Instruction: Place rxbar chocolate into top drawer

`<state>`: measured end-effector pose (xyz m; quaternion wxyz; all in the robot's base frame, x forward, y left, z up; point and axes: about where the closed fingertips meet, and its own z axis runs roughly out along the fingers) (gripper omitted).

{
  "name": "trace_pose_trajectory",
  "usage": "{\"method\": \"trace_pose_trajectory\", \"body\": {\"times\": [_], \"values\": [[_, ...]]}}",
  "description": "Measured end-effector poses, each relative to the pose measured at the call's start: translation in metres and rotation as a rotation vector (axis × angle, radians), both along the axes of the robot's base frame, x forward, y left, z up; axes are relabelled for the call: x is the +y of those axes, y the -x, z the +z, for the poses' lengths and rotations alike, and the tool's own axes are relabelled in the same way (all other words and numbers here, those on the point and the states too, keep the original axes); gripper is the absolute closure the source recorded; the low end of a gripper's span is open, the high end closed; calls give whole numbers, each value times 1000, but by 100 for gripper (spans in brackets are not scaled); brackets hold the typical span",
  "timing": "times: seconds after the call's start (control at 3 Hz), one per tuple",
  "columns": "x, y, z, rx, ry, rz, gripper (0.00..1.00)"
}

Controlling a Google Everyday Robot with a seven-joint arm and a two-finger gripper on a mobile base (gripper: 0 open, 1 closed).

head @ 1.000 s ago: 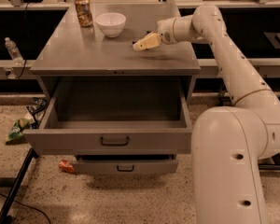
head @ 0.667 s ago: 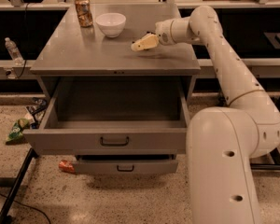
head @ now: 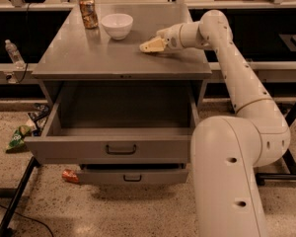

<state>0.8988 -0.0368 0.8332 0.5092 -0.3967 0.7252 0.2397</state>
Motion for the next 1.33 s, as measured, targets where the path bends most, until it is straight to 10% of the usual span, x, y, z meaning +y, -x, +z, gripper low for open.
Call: {"method": "trace_pose_trajectory", "body": {"times": [0.67, 1.0, 1.33], "values": [[-4, 12, 5, 1, -21, 47, 78], [-20, 51, 30, -20, -35, 133, 99], [-52, 126, 65, -37, -30, 212, 100]]}}
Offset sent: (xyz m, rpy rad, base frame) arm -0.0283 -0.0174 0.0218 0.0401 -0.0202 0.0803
